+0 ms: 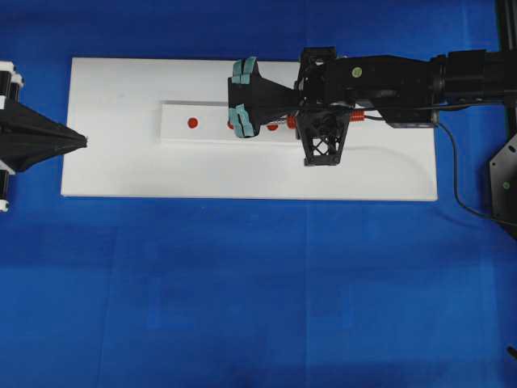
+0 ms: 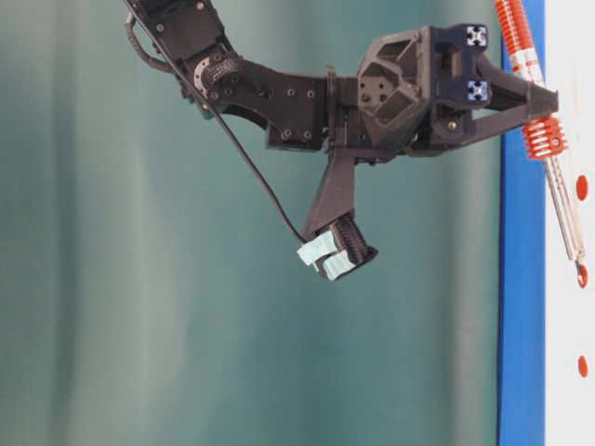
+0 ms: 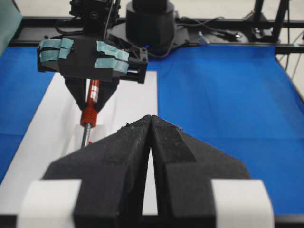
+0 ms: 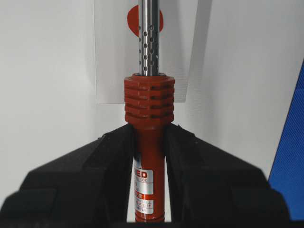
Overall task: Touch the tip of the soldering iron to the mark.
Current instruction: 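Lower the iron tip onto the middle red dot, then lift the iron and shift it above the rightmost red dot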
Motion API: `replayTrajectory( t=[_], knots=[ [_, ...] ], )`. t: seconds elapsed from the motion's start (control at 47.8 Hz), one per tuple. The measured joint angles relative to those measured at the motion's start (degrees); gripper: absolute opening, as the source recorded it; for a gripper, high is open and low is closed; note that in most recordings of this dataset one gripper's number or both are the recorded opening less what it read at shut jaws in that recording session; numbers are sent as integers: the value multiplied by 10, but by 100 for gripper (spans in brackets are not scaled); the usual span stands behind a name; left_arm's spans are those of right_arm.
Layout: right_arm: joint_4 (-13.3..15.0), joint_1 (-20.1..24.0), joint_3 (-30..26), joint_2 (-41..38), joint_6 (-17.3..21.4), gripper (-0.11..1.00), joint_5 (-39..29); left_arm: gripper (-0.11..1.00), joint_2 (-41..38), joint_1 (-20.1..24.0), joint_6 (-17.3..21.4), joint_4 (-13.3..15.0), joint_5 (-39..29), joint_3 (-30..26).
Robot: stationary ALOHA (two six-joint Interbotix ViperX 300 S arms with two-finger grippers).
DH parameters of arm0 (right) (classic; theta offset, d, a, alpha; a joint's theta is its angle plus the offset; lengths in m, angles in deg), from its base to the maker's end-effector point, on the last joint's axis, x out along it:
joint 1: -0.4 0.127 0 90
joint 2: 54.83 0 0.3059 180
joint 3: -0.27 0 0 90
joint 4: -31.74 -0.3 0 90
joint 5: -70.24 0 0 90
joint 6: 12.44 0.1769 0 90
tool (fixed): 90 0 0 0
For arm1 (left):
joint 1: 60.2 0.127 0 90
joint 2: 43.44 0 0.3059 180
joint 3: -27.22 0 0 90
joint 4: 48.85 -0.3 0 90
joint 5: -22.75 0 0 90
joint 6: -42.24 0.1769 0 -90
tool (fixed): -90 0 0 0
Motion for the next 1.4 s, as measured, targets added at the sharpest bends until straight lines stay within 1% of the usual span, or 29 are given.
replayTrajectory(
  t=[0.607, 0.837, 1.004, 1.255, 1.402],
  knots=[
    [-1, 0, 0, 0, 0, 6, 0, 0, 0, 0, -1, 0, 0, 0],
    [0, 0, -13, 1, 2, 6, -19, 0, 0, 0, -1, 0, -1, 0],
    [10, 0, -33, 25, 2, 6, -47, 0, 0, -1, -2, 0, 0, -1],
    [37, 0, -79, 67, 2, 6, -113, 0, 1, -1, -2, 0, 0, 0],
    [47, 0, -95, 74, 1, 6, -131, 0, 1, -1, -2, 0, -1, 0]
  ],
)
